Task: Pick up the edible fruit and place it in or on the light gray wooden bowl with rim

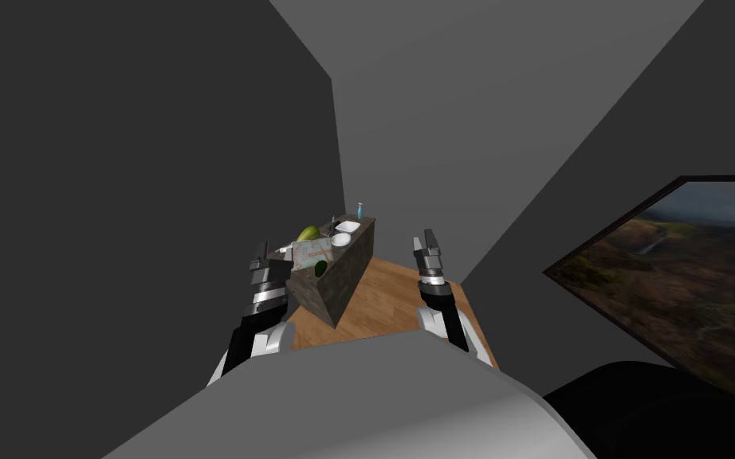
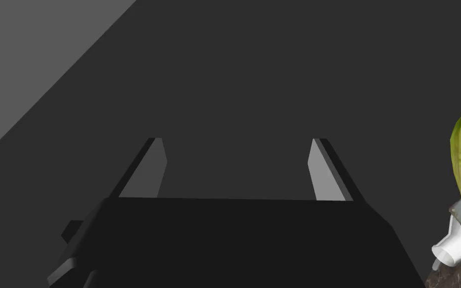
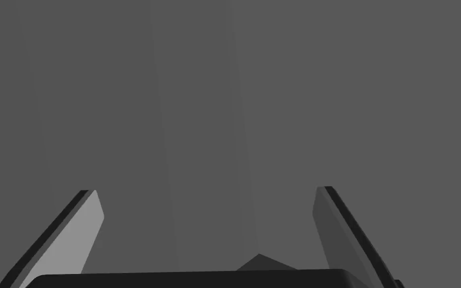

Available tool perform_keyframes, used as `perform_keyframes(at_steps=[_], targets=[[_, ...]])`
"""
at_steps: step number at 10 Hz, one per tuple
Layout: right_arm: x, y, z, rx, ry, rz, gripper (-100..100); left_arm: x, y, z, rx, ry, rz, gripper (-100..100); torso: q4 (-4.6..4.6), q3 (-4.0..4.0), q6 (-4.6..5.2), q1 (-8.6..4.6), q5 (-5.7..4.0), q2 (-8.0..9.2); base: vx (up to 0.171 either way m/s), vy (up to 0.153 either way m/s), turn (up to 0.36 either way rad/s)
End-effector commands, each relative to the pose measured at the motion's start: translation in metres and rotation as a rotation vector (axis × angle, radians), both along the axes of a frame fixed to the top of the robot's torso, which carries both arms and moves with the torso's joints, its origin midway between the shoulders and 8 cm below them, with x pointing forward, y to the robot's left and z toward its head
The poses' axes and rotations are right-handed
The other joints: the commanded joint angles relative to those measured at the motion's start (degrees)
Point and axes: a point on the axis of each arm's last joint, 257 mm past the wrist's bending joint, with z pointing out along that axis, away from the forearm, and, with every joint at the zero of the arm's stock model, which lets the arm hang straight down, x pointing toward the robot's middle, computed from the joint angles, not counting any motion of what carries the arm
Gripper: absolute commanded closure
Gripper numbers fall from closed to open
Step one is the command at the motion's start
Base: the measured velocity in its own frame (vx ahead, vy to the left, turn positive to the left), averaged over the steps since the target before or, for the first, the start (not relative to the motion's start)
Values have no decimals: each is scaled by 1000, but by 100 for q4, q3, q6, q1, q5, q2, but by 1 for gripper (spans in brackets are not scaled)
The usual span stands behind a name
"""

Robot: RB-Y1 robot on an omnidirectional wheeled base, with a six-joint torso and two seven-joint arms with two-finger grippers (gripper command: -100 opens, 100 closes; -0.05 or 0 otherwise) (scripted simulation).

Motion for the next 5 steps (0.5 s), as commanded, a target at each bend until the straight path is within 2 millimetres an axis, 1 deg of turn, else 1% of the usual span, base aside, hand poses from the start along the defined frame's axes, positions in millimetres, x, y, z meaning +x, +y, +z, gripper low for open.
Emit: perform_keyframes(at_steps=[1,3,5], targets=[[0,0,0,0,0,0,0,2,-2,-7,21,23,-22,-100,0,0,0,0,0,0,4,-4,20],[0,0,0,0,0,0,0,7,-4,-23,37,72,-57,-100,0,-1,-1,-1,0,-2,8,-12,29],[0,0,0,0,0,0,0,11,-4,-47,29,138,-91,-100,-1,-3,-1,-4,-1,-5,14,-21,39]])
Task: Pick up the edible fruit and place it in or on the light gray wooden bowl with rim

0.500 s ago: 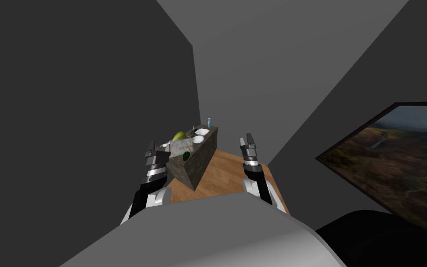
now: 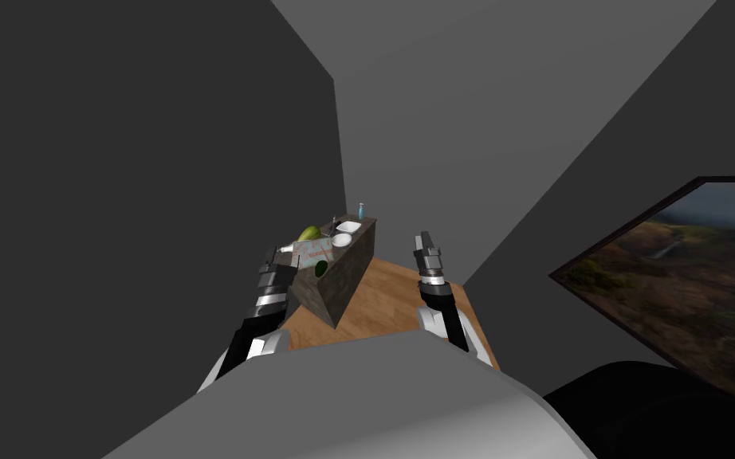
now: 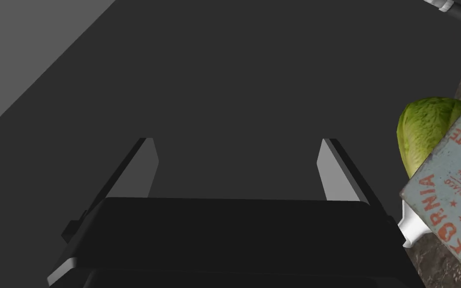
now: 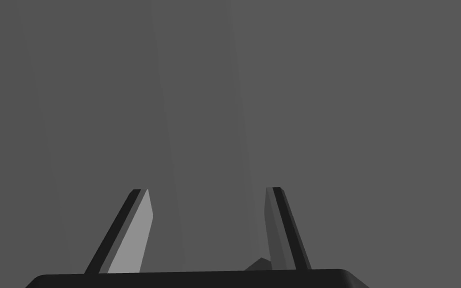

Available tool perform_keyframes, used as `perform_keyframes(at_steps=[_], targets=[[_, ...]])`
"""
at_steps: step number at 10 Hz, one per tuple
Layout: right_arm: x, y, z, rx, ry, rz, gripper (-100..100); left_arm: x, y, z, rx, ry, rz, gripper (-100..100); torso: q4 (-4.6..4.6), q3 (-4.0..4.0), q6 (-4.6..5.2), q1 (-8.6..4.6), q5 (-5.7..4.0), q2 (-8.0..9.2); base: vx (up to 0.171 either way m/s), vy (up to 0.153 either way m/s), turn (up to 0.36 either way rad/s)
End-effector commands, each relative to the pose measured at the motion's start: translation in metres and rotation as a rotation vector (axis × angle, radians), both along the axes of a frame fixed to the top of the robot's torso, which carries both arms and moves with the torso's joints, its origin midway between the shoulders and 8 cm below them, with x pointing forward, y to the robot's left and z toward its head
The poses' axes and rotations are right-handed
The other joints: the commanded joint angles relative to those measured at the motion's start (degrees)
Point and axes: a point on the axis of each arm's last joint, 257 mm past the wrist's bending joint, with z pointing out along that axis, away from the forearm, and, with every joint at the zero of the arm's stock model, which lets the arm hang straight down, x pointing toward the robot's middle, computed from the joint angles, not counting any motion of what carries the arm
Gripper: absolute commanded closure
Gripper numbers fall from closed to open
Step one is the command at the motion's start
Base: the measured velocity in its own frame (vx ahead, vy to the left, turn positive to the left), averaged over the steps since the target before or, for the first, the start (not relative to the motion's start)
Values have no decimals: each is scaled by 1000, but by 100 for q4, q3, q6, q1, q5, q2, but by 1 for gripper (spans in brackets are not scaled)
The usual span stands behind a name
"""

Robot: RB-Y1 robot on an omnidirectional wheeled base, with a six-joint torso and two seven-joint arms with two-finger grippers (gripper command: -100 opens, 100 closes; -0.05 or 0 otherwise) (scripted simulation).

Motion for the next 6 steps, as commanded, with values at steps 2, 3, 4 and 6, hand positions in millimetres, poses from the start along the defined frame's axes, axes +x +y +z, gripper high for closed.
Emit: perform_keyframes(at_steps=[2,3,4,6], targets=[[0,0,0,0,0,0,0,5,3,-36,-33,100,-36,-100,0,0,0,-2,-1,0,17,-31,39],[0,0,0,0,0,0,0,6,5,-51,-54,140,-46,-100,0,-1,0,-4,-1,-1,19,-36,51],[0,0,0,0,0,0,0,7,7,-67,-78,180,-54,-100,0,-1,0,-5,-1,-2,22,-34,54],[0,0,0,0,0,0,0,7,10,-99,-132,259,-66,-100,-1,-2,0,-4,-1,-3,25,-30,44]])
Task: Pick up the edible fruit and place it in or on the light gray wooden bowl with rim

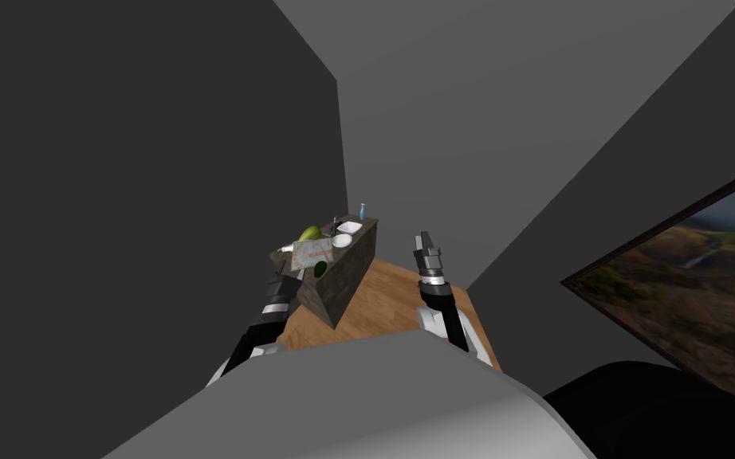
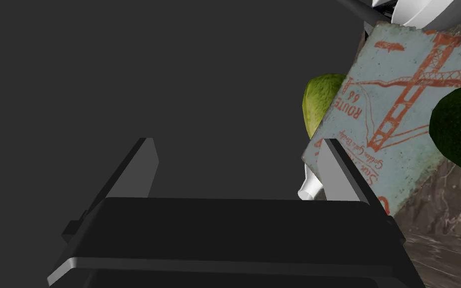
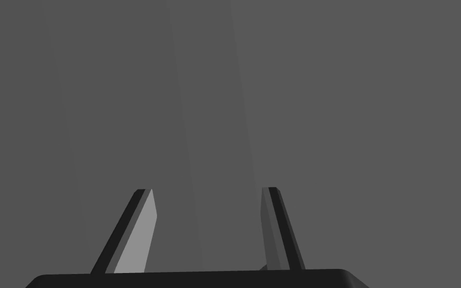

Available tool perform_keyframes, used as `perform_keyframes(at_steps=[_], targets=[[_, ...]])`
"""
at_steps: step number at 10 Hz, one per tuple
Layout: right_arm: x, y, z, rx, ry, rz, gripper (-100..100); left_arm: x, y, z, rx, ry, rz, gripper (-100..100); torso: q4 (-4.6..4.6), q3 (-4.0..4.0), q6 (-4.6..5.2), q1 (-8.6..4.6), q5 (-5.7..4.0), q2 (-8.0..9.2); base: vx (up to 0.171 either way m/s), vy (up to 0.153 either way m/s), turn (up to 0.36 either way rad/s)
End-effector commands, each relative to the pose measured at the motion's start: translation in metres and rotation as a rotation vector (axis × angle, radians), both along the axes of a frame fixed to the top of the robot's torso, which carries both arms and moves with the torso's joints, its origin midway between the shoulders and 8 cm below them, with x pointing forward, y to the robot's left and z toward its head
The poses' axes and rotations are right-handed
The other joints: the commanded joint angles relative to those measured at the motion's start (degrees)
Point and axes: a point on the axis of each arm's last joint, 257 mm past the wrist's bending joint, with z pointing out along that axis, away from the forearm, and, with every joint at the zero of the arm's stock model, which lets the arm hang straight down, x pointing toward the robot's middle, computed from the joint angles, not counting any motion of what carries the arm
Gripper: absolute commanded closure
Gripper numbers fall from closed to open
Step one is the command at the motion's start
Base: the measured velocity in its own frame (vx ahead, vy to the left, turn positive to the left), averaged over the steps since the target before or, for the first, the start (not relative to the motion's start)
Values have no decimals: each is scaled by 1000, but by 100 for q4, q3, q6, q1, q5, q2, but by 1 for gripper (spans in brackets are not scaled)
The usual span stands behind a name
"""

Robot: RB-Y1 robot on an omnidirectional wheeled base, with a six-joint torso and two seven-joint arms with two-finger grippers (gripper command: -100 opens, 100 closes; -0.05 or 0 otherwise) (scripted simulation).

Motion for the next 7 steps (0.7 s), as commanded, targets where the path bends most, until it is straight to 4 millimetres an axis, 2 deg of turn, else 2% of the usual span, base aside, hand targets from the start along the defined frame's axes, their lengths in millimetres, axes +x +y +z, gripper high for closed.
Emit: perform_keyframes(at_steps=[1,4,7], targets=[[0,0,0,0,0,0,0,-1,3,-26,-47,65,-6,-100,0,0,0,0,0,0,29,-28,38],[0,0,0,0,0,0,0,-4,7,-67,-129,163,-8,-100,-1,-2,1,1,0,-3,32,-28,33],[0,0,0,0,0,0,0,-8,10,-99,-201,237,-5,-100,0,-1,1,5,1,-1,28,-19,19]])
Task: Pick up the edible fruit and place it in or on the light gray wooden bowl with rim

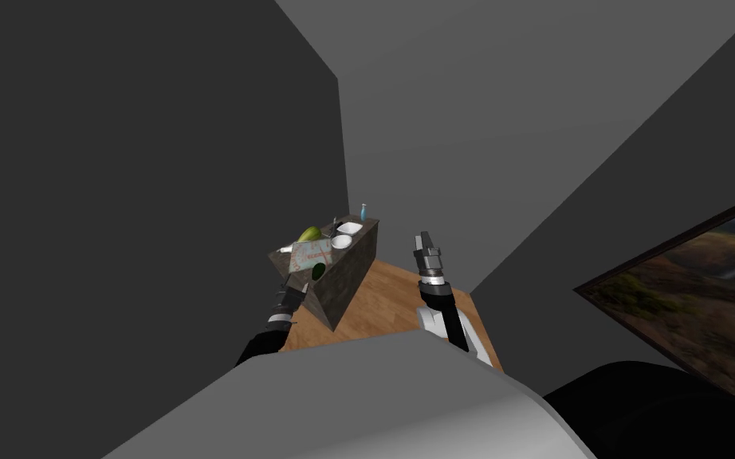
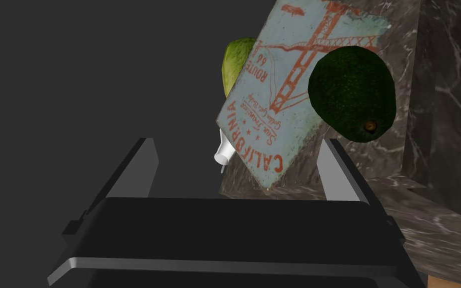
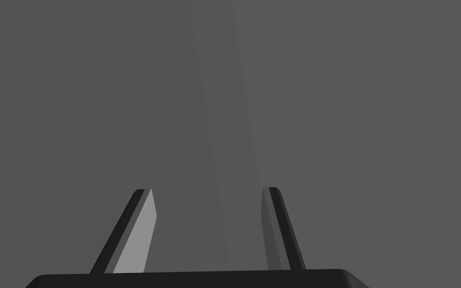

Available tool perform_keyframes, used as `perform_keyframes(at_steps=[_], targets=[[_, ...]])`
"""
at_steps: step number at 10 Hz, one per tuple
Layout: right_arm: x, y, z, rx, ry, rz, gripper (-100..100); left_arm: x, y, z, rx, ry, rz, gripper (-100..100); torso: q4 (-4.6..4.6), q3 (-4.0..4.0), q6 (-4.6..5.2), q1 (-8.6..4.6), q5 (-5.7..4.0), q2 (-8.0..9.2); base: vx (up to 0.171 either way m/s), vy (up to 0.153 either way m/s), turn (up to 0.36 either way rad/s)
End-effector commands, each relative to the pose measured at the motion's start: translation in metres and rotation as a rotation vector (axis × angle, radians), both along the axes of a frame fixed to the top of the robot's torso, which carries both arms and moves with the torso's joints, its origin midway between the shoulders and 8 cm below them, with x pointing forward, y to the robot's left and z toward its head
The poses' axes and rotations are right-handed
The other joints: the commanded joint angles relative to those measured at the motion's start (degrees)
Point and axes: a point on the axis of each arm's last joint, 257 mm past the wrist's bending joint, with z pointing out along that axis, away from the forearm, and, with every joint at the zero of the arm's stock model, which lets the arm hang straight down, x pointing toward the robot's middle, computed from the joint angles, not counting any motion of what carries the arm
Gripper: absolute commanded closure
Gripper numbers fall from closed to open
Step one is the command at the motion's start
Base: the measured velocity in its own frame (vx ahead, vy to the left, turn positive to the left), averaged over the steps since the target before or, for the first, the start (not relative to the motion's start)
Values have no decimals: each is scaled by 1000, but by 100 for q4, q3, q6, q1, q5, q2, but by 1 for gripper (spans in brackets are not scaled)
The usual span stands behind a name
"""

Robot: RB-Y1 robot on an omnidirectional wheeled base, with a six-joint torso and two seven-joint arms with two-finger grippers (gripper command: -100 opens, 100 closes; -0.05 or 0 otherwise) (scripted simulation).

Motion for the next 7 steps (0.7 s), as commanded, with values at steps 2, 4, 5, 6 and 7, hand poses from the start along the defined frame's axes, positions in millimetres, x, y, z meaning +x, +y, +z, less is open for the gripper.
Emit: perform_keyframes(at_steps=[2,4,5,6,7], targets=[[0,0,0,0,0,0,0,-4,4,-37,-87,84,9,-100,0,0,0,-2,0,0,33,-24,15],[0,0,0,0,0,0,0,-3,6,-55,-122,120,16,-100,0,-1,1,-5,-1,-3,27,-23,1],[0,0,0,0,0,0,0,-2,8,-64,-139,138,21,-100,0,1,0,-2,-1,1,17,-16,-3],[0,0,0,0,0,0,0,-1,8,-69,-146,146,23,-100,1,2,0,-1,-1,3,14,-10,0],[0,0,0,0,0,0,0,3,10,-77,-158,160,29,-100,1,3,0,1,0,4,10,-5,0]])
